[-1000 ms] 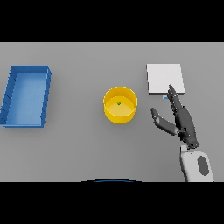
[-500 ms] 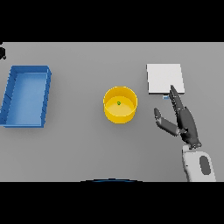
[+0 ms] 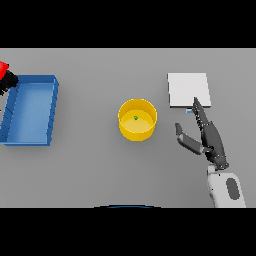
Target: Pick up the red beaker and tilt it to pour out 1 green nut into yellow bowl. Pick up the yellow bowl and place it on the metallic measuring scale.
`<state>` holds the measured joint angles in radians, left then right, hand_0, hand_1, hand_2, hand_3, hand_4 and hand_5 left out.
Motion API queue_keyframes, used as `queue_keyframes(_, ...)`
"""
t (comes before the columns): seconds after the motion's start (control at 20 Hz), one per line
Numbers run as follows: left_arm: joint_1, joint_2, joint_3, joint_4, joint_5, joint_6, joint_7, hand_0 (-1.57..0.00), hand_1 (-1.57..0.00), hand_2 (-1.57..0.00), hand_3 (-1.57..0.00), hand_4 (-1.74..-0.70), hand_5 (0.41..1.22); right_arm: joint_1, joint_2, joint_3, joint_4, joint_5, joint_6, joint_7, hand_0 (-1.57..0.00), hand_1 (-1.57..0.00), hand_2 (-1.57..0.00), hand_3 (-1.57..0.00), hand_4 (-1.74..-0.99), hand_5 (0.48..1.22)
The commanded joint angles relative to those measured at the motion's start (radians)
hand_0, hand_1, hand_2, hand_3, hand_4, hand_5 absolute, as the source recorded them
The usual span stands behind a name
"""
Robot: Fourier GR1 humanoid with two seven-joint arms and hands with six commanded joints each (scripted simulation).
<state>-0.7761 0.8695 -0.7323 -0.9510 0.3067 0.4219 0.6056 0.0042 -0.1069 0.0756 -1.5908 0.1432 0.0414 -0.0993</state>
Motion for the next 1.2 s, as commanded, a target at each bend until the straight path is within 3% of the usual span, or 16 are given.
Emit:
queue_keyframes(0.0,0.011,0.015,-0.011,-0.023,0.013,-0.025,0.004,-1.57,-1.57,-1.57,-1.09,-1.37,0.847,-0.005,0.000,-0.002,0.003,0.001,-0.002,0.000,0.00,0.00,0.00,0.00,-1.326,0.731)
queue_keyframes(0.05,0.014,0.027,-0.018,-0.035,0.026,-0.038,0.004,-1.57,-1.57,-1.57,-0.93,-1.25,0.810,0.001,0.000,0.002,0.000,0.000,0.002,-0.001,0.00,0.00,0.00,0.00,-1.327,0.730)
queue_keyframes(0.1,0.030,0.041,-0.012,-0.091,0.047,-0.047,0.002,-1.57,-1.52,-1.41,-0.85,-1.13,0.779,0.014,-0.001,0.005,0.002,0.004,0.004,-0.013,0.00,0.00,0.00,0.00,-1.325,0.731)
queue_keyframes(0.15,0.049,0.055,0.003,-0.129,0.079,-0.063,-0.016,-1.44,-1.29,-1.16,-0.71,-1.05,0.757,0.006,-0.004,0.004,-0.004,0.008,0.000,-0.005,0.00,0.00,0.00,0.00,-1.320,0.731)
queue_keyframes(0.25,0.064,0.078,0.019,-0.170,0.120,-0.109,-0.033,-0.98,-0.83,-0.75,-0.46,-0.92,0.716,0.008,-0.003,-0.002,-0.003,-0.001,-0.002,-0.012,0.00,0.00,0.00,0.00,-1.321,0.727)
queue_keyframes(0.35,0.060,0.081,0.008,-0.183,0.124,-0.144,-0.032,-0.63,-0.53,-0.48,-0.30,-0.85,0.688,0.009,0.000,0.000,-0.011,0.000,-0.004,0.002,0.00,0.00,0.00,0.00,-1.321,0.725)
queue_keyframes(0.45,0.050,0.083,-0.015,-0.174,0.106,-0.181,-0.018,-0.40,-0.34,-0.31,-0.19,-0.81,0.667,0.020,-0.004,0.000,-0.016,-0.004,0.003,-0.002,0.00,0.00,0.00,0.00,-1.316,0.724)
queue_keyframes(0.6,0.033,0.082,-0.033,-0.160,0.094,-0.201,0.004,-0.21,-0.17,-0.16,-0.10,-0.78,0.655,0.010,-0.004,0.006,-0.012,0.012,-0.005,0.001,0.00,0.00,0.00,0.00,-1.308,0.717)
queue_keyframes(0.75,0.021,0.077,-0.052,-0.138,0.065,-0.201,0.002,-0.10,-0.09,-0.08,-0.05,-0.75,0.655,0.007,-0.008,0.007,-0.004,0.027,-0.014,-0.003,0.00,0.00,0.00,0.00,-1.300,0.717)
queue_keyframes(0.95,0.030,0.054,-0.039,-0.125,0.062,-0.150,-0.043,-0.04,-0.04,-0.03,-0.02,-0.73,0.664,-0.018,-0.016,0.018,-0.013,0.064,-0.031,0.052,0.00,0.00,0.00,0.00,-1.281,0.688)
queue_keyframes(1.05,0.032,0.052,-0.034,-0.139,0.063,-0.125,-0.048,-0.03,-0.02,-0.02,-0.01,-0.72,0.675,-0.042,-0.041,0.050,-0.021,0.138,-0.043,0.088,0.00,0.00,0.00,0.00,-1.222,0.662)
queue_keyframes(1.15,0.034,0.053,-0.029,-0.140,0.066,-0.122,-0.065,-0.02,-0.01,-0.01,-0.01,-0.72,0.685,-0.090,-0.079,0.072,-0.015,0.127,0.027,0.042,-0.01,0.00,0.00,0.00,-1.167,0.672)
